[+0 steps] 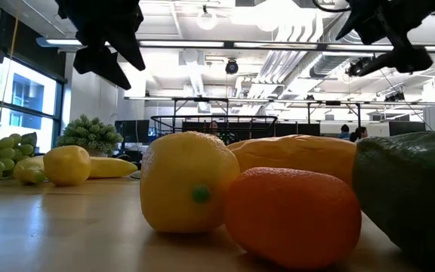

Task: Build produce basket
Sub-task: Put the lemon into the black wire basket

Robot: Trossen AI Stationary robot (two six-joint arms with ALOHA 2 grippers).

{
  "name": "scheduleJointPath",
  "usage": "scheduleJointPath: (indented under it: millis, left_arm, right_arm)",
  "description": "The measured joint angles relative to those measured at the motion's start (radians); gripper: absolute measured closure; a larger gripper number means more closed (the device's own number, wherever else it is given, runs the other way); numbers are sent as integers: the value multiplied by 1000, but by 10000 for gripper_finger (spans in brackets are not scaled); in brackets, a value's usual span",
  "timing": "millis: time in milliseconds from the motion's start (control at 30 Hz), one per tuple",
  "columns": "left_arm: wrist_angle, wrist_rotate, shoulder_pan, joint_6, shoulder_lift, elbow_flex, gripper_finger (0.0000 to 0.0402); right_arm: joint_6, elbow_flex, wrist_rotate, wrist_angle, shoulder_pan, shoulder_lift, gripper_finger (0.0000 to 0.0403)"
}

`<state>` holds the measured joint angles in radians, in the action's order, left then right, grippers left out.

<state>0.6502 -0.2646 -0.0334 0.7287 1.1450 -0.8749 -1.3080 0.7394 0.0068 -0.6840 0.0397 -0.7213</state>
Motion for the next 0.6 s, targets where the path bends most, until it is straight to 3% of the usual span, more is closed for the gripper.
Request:
scheduleJointPath:
  millis: [600]
  left_arm:
    - [1, 0, 0, -123, 0, 0, 102]
  right_arm:
    - [-691, 1, 11, 82, -422, -300, 73]
